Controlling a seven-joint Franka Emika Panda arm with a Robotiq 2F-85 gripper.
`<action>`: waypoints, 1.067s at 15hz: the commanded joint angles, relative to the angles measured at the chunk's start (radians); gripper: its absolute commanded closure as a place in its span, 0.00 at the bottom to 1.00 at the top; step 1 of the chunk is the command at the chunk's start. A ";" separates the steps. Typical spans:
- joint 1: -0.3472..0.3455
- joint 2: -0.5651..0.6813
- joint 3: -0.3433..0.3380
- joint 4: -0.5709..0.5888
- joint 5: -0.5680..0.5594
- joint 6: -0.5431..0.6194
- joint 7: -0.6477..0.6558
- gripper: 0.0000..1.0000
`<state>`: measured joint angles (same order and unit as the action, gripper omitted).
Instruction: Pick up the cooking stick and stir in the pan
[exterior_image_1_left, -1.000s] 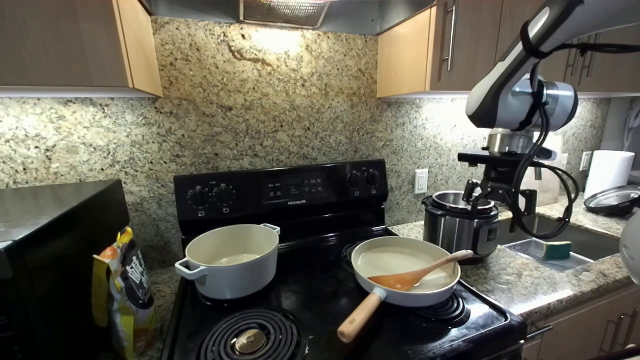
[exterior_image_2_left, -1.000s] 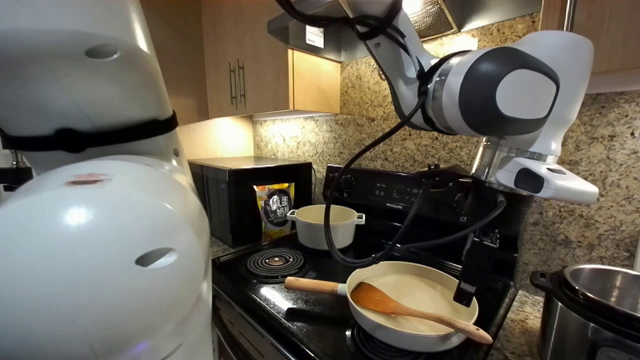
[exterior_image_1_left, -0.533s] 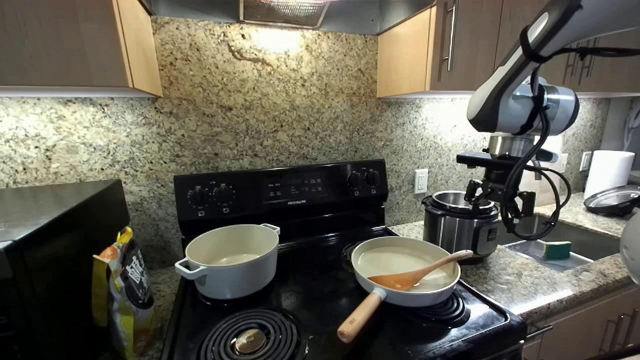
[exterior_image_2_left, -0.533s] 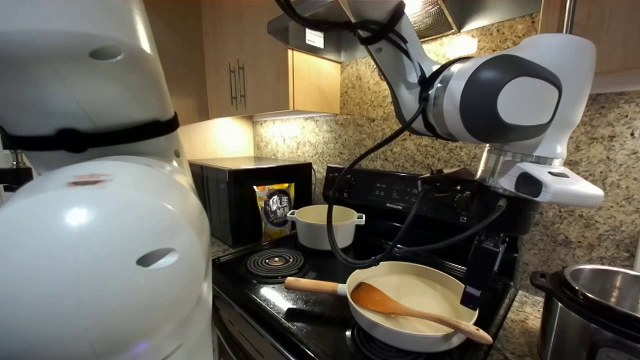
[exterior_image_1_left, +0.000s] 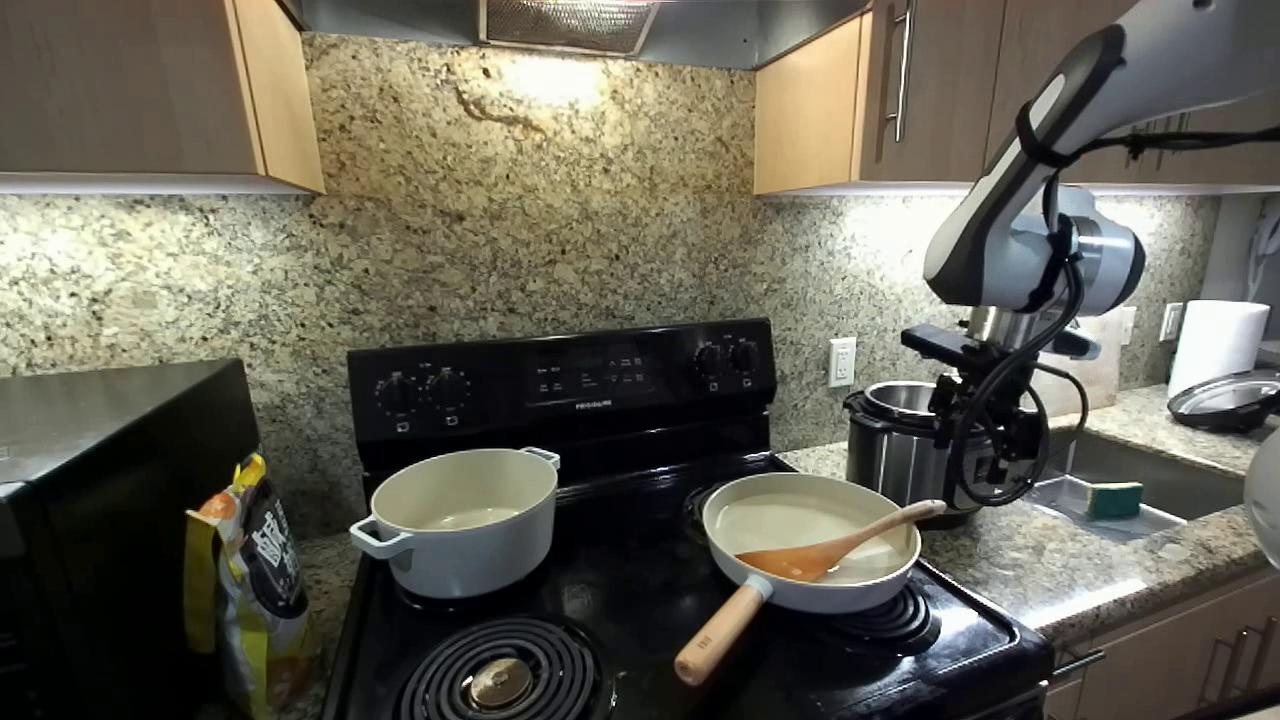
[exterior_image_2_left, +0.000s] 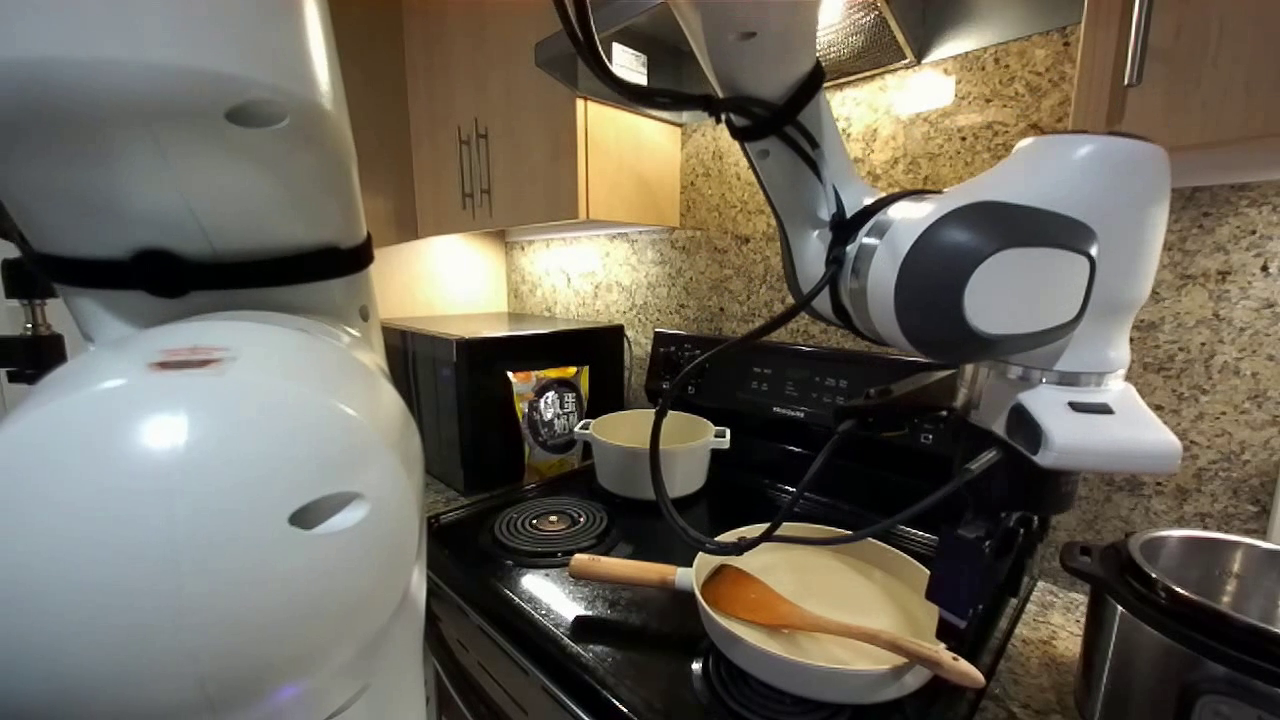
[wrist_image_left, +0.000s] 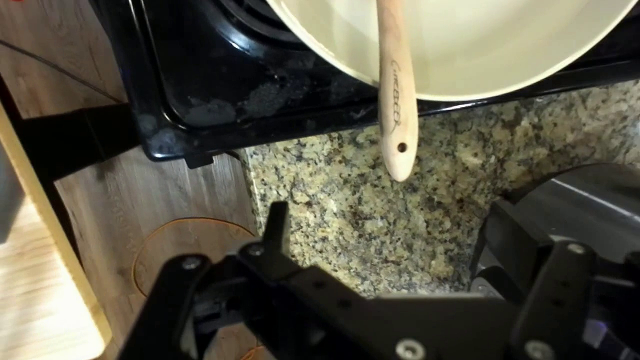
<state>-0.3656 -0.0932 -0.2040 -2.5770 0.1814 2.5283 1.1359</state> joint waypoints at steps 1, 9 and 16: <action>0.033 0.053 -0.017 -0.026 0.027 0.004 0.049 0.00; 0.063 0.119 -0.043 -0.024 -0.118 0.002 0.015 0.00; 0.079 0.134 -0.060 -0.012 -0.209 0.095 -0.004 0.00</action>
<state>-0.3072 0.0344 -0.2530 -2.5909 -0.0036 2.5737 1.1446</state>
